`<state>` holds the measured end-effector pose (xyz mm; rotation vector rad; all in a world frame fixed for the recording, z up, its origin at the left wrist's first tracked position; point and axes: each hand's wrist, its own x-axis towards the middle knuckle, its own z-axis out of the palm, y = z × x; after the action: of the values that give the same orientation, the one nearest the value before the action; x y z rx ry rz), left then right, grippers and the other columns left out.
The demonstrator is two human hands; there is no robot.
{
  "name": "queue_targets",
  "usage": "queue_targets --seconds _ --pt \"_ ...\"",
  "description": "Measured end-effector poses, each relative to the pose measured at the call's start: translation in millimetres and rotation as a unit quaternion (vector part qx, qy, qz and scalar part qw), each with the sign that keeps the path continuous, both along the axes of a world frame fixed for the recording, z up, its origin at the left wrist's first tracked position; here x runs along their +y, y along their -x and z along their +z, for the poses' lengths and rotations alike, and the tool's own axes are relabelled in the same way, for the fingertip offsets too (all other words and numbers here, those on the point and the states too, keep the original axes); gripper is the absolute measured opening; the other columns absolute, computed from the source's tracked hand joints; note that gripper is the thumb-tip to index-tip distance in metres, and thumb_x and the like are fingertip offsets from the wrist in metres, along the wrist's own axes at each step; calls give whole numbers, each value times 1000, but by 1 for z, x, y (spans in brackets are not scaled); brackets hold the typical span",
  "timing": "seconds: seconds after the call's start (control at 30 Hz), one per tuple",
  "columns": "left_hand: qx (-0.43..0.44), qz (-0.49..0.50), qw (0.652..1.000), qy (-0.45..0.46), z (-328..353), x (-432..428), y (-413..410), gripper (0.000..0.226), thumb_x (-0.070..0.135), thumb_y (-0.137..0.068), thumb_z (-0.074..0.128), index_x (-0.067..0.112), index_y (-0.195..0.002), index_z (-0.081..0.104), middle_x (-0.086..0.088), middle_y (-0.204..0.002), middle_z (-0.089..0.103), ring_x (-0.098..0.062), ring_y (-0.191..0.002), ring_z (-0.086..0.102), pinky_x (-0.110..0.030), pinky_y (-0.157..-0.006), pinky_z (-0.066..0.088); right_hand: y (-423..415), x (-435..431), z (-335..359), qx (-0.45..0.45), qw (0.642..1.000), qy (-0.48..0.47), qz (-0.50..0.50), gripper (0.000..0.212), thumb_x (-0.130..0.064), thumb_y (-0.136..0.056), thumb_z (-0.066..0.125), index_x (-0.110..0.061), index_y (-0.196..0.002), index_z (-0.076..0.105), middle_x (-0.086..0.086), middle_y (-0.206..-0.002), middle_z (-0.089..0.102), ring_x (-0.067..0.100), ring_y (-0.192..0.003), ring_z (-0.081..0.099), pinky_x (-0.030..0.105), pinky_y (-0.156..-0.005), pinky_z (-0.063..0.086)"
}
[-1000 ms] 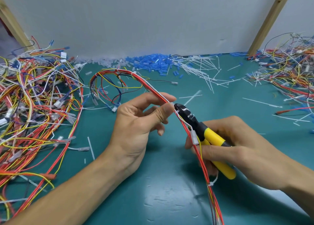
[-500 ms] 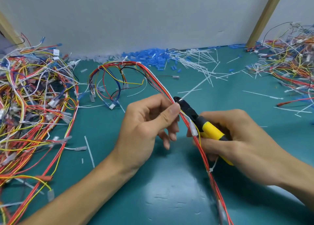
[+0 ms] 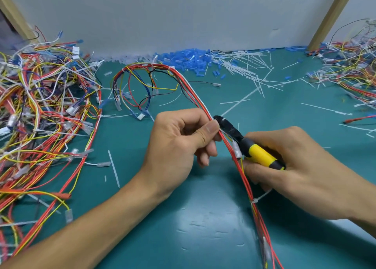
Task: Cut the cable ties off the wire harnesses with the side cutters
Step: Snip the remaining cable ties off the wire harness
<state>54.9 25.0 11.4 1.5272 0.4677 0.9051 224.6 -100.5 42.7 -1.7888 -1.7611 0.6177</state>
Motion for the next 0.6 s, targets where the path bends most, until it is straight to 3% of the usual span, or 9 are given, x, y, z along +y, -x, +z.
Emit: queue_targets --seconds 0.23,0.43,0.6 --pt "-21 -10 1000 3 -1 -3 0 27 13 -95 61 3 -70 63 -12 -56 61 -27 -41 51 -29 -43 44 3 0 5 68 997 33 -18 27 -25 -71 67 -2 -78 56 17 -64 42 36 -60 39 48 -51 34" --pt "-67 -30 997 19 0 -3 2 25 13 -94 64 4 -71 67 -13 -58 60 -29 -44 50 -29 -42 43 5 -1 0 27 998 -44 -22 14 -22 -74 67 -17 -71 53 5 -61 36 25 -62 30 42 -54 30" --pt "-67 -44 996 28 -2 -1 -1 40 29 -90 65 -9 -76 61 -17 -62 59 -37 -45 51 -30 -44 42 4 0 -2 -12 995 -97 -12 14 -16 -73 65 -22 -68 53 8 -62 38 28 -64 30 46 -52 37"
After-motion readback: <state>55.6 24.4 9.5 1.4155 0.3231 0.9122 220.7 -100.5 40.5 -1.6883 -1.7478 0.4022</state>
